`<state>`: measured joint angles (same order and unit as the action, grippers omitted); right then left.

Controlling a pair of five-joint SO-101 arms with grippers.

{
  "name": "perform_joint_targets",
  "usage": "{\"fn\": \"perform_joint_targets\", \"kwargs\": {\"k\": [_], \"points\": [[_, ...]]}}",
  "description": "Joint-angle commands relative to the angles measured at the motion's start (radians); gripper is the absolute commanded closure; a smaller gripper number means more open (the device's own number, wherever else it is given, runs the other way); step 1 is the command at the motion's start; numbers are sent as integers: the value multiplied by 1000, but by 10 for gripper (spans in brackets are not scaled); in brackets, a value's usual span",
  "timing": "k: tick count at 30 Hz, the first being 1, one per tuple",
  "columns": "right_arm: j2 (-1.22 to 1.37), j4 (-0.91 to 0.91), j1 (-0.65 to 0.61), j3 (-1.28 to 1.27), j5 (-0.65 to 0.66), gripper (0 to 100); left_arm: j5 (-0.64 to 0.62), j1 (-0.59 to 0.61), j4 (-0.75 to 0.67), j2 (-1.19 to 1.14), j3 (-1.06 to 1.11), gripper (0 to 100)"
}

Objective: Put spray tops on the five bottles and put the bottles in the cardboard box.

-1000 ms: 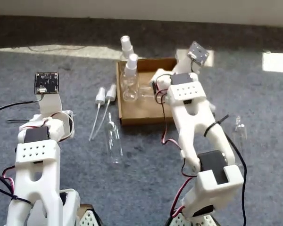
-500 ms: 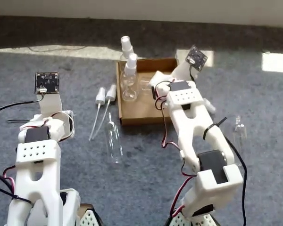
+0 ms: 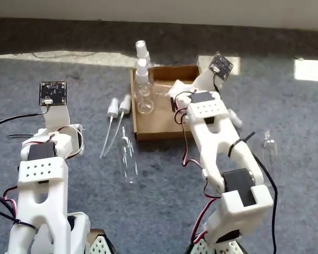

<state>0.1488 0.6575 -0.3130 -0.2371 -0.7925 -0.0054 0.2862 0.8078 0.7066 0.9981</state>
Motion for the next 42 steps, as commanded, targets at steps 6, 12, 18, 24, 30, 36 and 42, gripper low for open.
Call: {"fn": "perform_joint_targets", "kwargs": {"k": [6,12,18,24,30,36,42], "points": [[-22,-12,25,12,-6,906,-3,-15,-11,-2,-18,825],[-25,-10,35,13,-2,903,-3,-15,-11,-2,-18,825],[-142,21,7,-2,0,803,-3,-15,-11,-2,-18,825],[-334,-108,-18,-174,-6,752,-3,-15,-11,-2,-18,825],[-323,-450,-41,-403,-8,752,-3,-15,-11,-2,-18,825],[-255,-565,-45,-435,-8,752,-3,-15,-11,-2,-18,825],[-180,-619,-41,-433,-8,752,-3,-15,-11,-2,-18,825]]}}
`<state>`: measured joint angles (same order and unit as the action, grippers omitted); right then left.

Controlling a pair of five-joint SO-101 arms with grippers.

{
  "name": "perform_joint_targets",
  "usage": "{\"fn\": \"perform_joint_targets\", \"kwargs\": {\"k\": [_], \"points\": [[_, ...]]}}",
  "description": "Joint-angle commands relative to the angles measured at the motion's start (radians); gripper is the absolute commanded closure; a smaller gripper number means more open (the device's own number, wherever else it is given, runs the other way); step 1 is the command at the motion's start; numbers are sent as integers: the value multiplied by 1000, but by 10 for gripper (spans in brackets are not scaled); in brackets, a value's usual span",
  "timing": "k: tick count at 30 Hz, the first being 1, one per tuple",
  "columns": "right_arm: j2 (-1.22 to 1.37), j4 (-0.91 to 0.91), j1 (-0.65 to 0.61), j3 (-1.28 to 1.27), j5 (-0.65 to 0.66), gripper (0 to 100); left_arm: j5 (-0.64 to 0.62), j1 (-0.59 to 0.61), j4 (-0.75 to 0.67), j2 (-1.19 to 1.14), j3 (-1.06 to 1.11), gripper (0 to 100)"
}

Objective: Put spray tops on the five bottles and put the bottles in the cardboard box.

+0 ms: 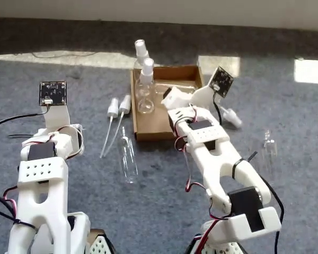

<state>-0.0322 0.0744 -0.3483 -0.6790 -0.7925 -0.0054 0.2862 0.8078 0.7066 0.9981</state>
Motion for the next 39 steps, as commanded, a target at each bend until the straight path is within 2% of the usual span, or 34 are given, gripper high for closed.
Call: {"fn": "perform_joint_targets", "kwargs": {"k": [1,4,8,19,31,39], "points": [[8,-39,-5,10,-8,741,-3,-15,-11,-2,-18,825],[31,-33,-5,47,-12,666,-3,-15,-11,-2,-18,825],[51,-33,-4,62,-103,601,-3,-15,-11,-2,-18,825],[176,-41,-1,199,-114,601,-3,-15,-11,-2,-18,825],[185,-42,7,242,-114,601,-3,-13,-14,-2,-5,825],[269,-42,73,337,-114,601,-3,-13,-15,-2,-2,825]]}}
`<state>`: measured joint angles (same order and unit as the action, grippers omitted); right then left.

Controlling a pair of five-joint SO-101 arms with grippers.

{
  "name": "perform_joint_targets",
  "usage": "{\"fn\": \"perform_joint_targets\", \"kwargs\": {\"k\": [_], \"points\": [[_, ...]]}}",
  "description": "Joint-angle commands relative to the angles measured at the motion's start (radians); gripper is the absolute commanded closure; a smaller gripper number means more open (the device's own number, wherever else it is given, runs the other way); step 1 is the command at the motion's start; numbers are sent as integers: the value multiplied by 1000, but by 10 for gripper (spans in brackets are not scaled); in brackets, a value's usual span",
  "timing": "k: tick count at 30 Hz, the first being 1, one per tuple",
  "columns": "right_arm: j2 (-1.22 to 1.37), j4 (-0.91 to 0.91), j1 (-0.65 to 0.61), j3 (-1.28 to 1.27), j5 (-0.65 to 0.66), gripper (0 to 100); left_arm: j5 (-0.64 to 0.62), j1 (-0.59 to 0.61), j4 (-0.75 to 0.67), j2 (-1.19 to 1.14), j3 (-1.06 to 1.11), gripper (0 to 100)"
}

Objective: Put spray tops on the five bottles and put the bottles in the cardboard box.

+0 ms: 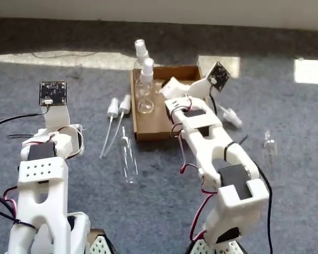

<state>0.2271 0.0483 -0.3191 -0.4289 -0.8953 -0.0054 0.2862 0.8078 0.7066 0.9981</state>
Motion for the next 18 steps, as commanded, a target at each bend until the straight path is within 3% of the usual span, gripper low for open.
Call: {"fn": "perform_joint_targets", "kwargs": {"k": [1,12,18], "points": [[28,-16,50,101,-11,601,-3,-13,-15,-2,-2,825],[101,-13,59,153,-11,610,-2,-13,-15,-2,-2,825],[97,-13,73,153,-9,795,-2,-13,-14,-2,-2,825]]}}
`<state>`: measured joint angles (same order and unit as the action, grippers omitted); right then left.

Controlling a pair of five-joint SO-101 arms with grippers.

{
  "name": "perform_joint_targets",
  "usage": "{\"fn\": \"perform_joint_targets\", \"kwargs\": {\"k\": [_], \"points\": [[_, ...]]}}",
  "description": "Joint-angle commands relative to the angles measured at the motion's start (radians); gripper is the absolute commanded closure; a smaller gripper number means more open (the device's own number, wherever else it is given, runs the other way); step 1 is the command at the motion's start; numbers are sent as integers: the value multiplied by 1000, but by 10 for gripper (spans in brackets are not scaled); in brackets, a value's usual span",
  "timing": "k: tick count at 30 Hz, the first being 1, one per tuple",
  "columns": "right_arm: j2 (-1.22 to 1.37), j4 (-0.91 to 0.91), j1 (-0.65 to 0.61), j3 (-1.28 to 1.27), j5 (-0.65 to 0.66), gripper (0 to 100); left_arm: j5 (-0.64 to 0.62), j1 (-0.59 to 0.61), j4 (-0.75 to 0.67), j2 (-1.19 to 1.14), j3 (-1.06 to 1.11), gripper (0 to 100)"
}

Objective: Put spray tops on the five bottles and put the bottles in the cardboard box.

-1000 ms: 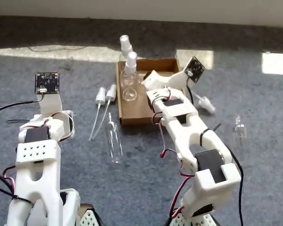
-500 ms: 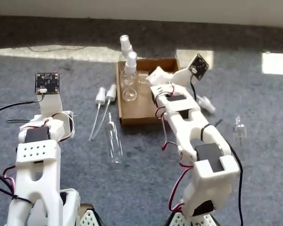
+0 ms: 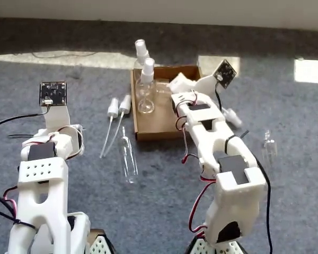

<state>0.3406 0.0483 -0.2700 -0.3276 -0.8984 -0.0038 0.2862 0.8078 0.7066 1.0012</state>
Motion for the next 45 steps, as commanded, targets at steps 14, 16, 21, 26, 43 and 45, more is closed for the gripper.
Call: {"fn": "perform_joint_targets", "kwargs": {"k": [14,16,21,26,43,45], "points": [[-25,-15,44,51,-6,947,-3,-13,-14,-2,-5,825],[-58,-15,45,47,-6,947,-3,-13,-14,-2,-5,825],[-200,-15,62,44,-6,947,-3,-13,-14,-2,-5,825],[-311,-7,99,12,-6,947,-3,-13,-12,-2,-5,825],[-556,455,268,31,330,947,-3,-13,-11,-2,-4,825],[-590,565,285,56,496,947,-3,-15,-11,-2,-4,825]]}}
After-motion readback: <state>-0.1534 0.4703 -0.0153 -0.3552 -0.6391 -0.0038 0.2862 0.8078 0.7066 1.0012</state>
